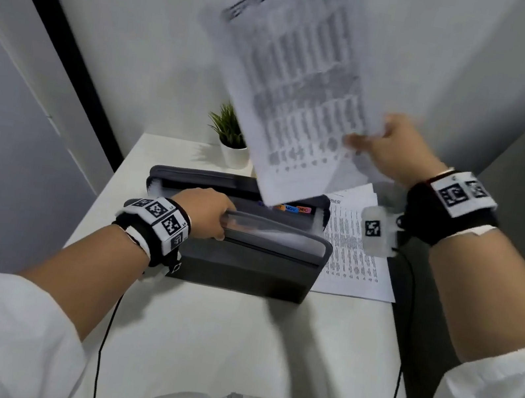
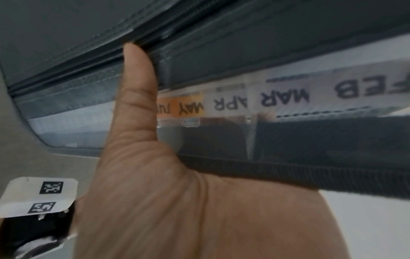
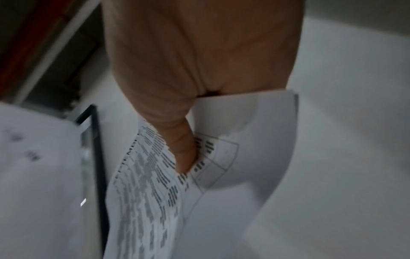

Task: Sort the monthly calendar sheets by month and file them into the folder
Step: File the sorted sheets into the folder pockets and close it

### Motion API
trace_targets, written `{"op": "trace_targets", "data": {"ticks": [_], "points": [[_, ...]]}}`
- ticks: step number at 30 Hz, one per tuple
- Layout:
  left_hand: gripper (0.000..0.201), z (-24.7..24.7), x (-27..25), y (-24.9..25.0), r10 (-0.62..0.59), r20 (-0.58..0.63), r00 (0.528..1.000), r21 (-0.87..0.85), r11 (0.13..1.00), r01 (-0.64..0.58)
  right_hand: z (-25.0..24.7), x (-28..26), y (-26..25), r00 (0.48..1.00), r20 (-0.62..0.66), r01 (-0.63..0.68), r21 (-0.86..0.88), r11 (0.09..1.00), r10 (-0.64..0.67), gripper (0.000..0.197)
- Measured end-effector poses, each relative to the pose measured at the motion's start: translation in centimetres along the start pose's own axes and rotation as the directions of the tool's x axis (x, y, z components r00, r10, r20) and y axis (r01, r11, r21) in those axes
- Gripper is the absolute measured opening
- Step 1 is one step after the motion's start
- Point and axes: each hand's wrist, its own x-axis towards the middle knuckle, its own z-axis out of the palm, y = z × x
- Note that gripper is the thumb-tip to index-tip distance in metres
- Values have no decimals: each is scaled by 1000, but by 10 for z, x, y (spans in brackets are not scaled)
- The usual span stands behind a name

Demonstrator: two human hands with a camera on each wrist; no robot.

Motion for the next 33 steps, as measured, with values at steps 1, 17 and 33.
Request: {"op": "trace_targets", "data": {"ticks": [1,17,33], "points": [[23,-1,-1,0,6,2,1000,-3,1000,-6,12,0,-6,996,86,33,-71,997,-27,16],[77,7,-20,-43,-133,-1,991,-32,991,133,84,0,-44,859,511,395,-715,577,45,19],[64,18,-37,-38,-63,-105,992,51,996,68,180,3,-68,613,698,663,-709,238,371,24]]}}
